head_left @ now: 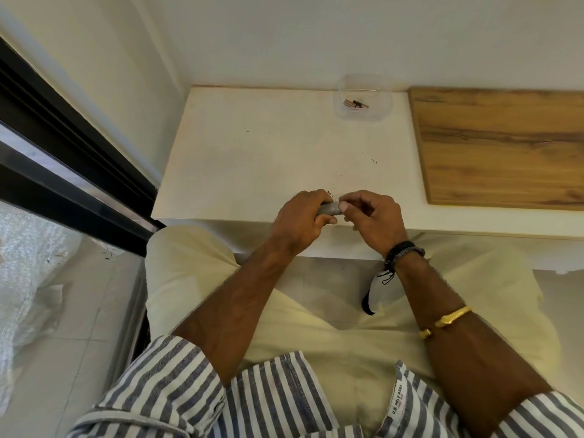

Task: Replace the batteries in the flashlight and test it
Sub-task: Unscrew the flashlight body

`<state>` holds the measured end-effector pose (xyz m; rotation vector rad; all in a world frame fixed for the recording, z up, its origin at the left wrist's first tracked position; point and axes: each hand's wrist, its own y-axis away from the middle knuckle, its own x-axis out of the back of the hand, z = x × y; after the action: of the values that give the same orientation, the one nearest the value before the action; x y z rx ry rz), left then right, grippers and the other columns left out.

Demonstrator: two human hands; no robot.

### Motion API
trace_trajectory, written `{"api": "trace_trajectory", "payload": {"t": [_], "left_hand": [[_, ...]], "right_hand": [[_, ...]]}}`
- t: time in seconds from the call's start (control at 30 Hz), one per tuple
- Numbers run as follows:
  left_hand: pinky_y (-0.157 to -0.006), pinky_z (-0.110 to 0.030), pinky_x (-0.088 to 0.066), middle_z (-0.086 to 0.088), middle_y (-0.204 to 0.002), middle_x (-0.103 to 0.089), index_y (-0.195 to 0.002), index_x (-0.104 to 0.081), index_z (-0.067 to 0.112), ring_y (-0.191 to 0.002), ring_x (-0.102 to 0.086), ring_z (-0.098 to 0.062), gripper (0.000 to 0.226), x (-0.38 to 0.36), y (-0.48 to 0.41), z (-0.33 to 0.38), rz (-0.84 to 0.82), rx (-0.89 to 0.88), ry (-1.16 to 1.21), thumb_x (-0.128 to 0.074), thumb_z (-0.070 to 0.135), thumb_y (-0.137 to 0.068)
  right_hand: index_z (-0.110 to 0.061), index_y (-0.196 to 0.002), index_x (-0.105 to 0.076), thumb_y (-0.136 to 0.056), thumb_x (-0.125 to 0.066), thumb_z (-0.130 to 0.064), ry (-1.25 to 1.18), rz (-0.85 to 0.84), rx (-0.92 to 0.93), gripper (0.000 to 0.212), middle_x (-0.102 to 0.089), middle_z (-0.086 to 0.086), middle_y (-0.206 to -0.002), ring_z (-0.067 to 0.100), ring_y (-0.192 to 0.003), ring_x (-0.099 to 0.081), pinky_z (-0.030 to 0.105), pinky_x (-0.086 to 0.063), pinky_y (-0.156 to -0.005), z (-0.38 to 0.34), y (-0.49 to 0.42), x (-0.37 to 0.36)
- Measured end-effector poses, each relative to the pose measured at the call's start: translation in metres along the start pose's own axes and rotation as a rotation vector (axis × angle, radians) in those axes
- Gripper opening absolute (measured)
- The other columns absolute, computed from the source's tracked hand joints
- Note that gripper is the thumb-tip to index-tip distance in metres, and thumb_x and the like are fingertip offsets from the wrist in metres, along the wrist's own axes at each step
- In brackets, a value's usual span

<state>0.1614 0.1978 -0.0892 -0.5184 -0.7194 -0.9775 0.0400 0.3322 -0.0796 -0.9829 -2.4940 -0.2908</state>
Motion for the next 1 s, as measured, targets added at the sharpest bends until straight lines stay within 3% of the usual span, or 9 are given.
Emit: {"api": "trace_trajectory", "payload": {"t": [0.23,0.33,0.4,0.47,0.53,0.87,1.0], "left_hand": [[-0.080,-0.040,-0.051,-0.005,-0.103,-0.071,-0.114,-0.063,0.012,-0.090,-0.060,-0.022,0.030,0.0008,-0.0010,0.0009,-0.010,0.011,0.001,-0.070,0.030,-0.090],[-0.079,-0.039,-0.051,-0.005,-0.103,-0.071,-0.115,-0.063,0.013,-0.090,-0.061,-0.023,0.028,0.0015,-0.0004,0.0014,-0.008,0.009,-0.002,-0.067,0.028,-0.092],[-0.078,-0.038,-0.051,-0.003,-0.101,-0.071,-0.112,-0.063,0.013,-0.090,-0.061,-0.022,0.026,0.0016,0.0004,0.0024,0.000,0.003,0.006,-0.067,0.030,-0.092],[-0.079,-0.041,-0.051,-0.002,-0.101,-0.070,-0.112,-0.063,0.014,-0.091,-0.060,-0.021,0.027,0.0014,0.0009,0.0029,-0.006,0.006,0.001,-0.069,0.030,-0.091],[-0.081,-0.043,-0.051,-0.002,-0.102,-0.070,-0.113,-0.063,0.014,-0.092,-0.059,-0.021,0.028,0.0015,0.0011,0.0026,-0.021,0.007,-0.005,-0.069,0.030,-0.090],[-0.083,-0.041,-0.050,-0.007,-0.107,-0.071,-0.120,-0.063,0.011,-0.094,-0.062,-0.025,0.030,0.0027,-0.0019,0.0034,-0.045,0.027,0.002,-0.064,0.027,-0.095],[-0.085,-0.037,-0.049,-0.008,-0.112,-0.070,-0.126,-0.060,0.012,-0.099,-0.061,-0.025,0.031,0.0022,-0.0023,0.0046,-0.057,0.048,-0.021,-0.058,0.026,-0.098]], "right_hand": [[-0.020,-0.107,-0.074,-0.085,-0.076,0.001,-0.006,-0.025,0.109,0.030,-0.074,0.001,-0.107,0.017,-0.101,-0.070,0.044,-0.061,-0.089,-0.0026,0.0005,0.0037],[-0.034,-0.125,-0.064,-0.085,-0.082,-0.022,-0.058,-0.079,0.041,0.045,-0.068,-0.006,-0.123,0.009,-0.105,-0.069,0.031,-0.062,-0.084,-0.0058,0.0005,0.0037],[-0.035,-0.125,-0.064,-0.090,-0.076,-0.037,-0.045,-0.050,-0.014,0.037,-0.069,-0.008,-0.118,0.010,-0.098,-0.070,0.034,-0.062,-0.080,-0.0058,0.0009,0.0007],[-0.027,-0.113,-0.072,-0.095,-0.070,-0.033,-0.024,-0.007,-0.012,0.019,-0.073,-0.007,-0.099,0.012,-0.085,-0.071,0.044,-0.063,-0.078,-0.0041,0.0006,0.0003],[-0.018,-0.107,-0.076,-0.095,-0.071,-0.024,-0.016,-0.005,0.004,0.015,-0.075,0.000,-0.090,0.017,-0.081,-0.071,0.047,-0.063,-0.077,-0.0029,0.0006,0.0014],[-0.017,-0.104,-0.073,-0.086,-0.076,0.001,-0.030,-0.045,0.151,0.026,-0.072,0.002,-0.101,0.019,-0.091,-0.069,0.032,-0.060,-0.085,-0.0035,-0.0015,0.0062],[-0.028,-0.119,-0.068,-0.085,-0.080,-0.010,-0.057,-0.069,0.131,0.040,-0.072,-0.003,-0.114,0.014,-0.103,-0.070,0.027,-0.061,-0.085,-0.0045,-0.0025,0.0063]]}}
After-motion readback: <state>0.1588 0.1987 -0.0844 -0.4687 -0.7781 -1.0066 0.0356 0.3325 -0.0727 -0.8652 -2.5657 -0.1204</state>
